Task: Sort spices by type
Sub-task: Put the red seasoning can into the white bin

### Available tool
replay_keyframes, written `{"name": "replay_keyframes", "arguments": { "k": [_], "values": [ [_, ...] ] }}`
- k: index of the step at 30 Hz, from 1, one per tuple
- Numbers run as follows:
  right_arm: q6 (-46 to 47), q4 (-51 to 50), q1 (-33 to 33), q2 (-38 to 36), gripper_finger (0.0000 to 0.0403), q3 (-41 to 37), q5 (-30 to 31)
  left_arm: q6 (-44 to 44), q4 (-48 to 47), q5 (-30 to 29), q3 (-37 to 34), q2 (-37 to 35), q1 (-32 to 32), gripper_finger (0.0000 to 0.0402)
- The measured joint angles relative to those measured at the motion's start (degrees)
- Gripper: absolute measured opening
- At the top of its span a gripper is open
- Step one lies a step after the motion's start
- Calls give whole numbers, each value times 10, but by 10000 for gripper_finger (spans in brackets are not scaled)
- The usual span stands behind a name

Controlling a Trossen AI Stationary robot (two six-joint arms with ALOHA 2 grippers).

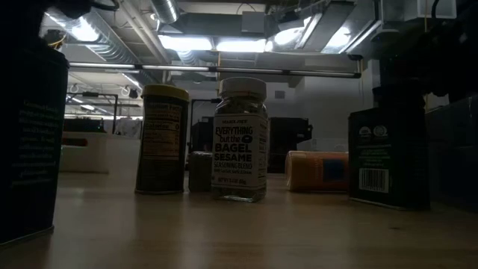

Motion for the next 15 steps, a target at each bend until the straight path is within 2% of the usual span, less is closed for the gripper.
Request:
{"name": "replay_keyframes", "arguments": {
  "k": [8, 15],
  "values": [
    [0, 0, 0, 0, 260, 0, 0, 13, -165, -73, 1, -143, 143, 202],
    [-1, 0, 0, 0, 260, 0, 0, 143, -153, -152, -2, -223, 321, 202]
  ]
}}
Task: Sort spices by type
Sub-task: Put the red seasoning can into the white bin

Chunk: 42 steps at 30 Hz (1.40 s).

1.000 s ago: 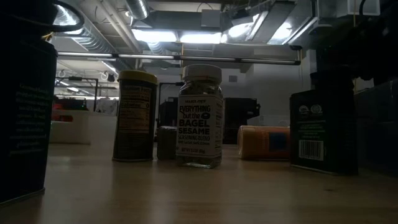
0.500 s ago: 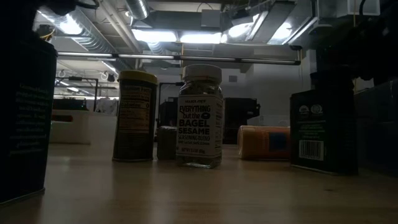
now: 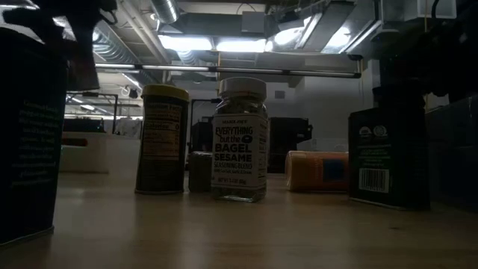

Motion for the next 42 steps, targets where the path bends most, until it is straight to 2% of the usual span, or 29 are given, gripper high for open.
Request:
{"name": "replay_keyframes", "arguments": {
  "k": [5, 11, 17, 27, 32, 38, 42],
  "values": [
    [-5, 0, 0, 0, 260, 0, 3, 115, 24, -25, 0, 1, 133, 202],
    [-5, 0, 0, 0, 260, 0, 5, 281, 125, -23, 0, 54, 267, 202],
    [-6, 0, 0, 0, 260, 0, 5, 337, 100, 29, -1, 132, 359, 202],
    [-6, 0, 0, 0, 260, 0, 6, 346, 142, 29, -7, 185, 405, 202],
    [-6, 0, 0, 0, 260, 0, 6, 332, 151, 58, -48, 204, 405, 202],
    [-6, 0, 0, 0, 260, 0, 6, 322, 254, 86, -115, 209, 406, 202],
    [-6, 0, 0, 0, 260, 0, 6, 338, 273, 97, -127, 209, 414, 203]
  ]
}}
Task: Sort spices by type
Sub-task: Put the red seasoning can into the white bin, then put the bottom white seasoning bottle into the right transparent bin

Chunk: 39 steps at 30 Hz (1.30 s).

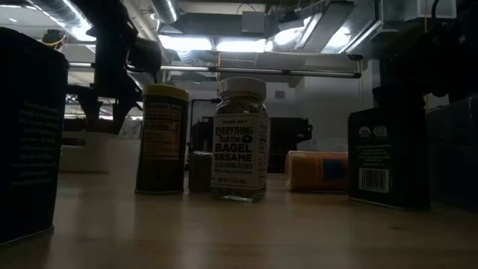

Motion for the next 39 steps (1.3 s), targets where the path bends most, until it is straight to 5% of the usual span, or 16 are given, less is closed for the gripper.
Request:
{"name": "replay_keyframes", "arguments": {
  "k": [9, 27, 39],
  "values": [
    [0, 0, 0, 0, 260, 0, 0, 26, 5, -1, -1, 0, 6, 269],
    [0, 0, 0, 0, 260, 0, 0, 79, 4, -1, 53, -63, 2, 276],
    [-18, 0, 0, 0, 260, 0, 0, 82, 17, 0, 66, -172, -177, 276]
  ]
}}
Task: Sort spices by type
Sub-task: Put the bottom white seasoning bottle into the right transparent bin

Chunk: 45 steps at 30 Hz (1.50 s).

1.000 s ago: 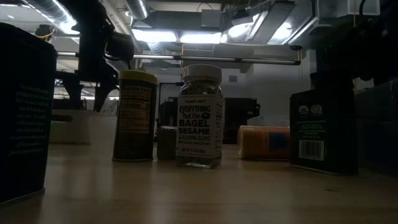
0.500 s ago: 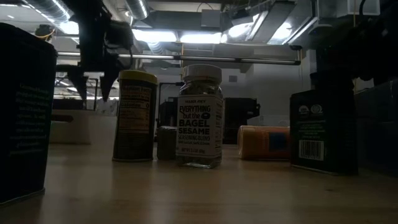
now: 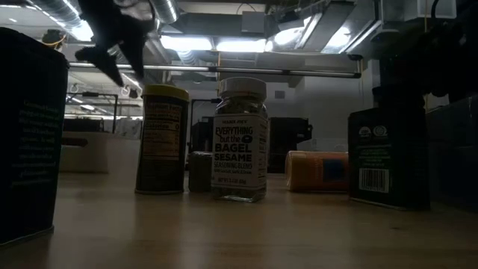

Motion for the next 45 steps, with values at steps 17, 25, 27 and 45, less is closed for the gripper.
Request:
{"name": "replay_keyframes", "arguments": {
  "k": [17, 25, 27, 45],
  "values": [
    [39, 47, 0, 0, 260, -4, -18, 82, 198, -10, 0, 14, -251, 276],
    [102, 102, 0, 0, 259, -3, -31, 82, 197, -41, 0, 57, -331, 276],
    [116, 114, 0, 0, 259, -3, -36, 82, 198, -52, 0, 69, -341, 276],
    [94, 169, 0, 209, 259, 172, -115, 159, 231, -86, 0, 150, -354, 276]
  ]
}}
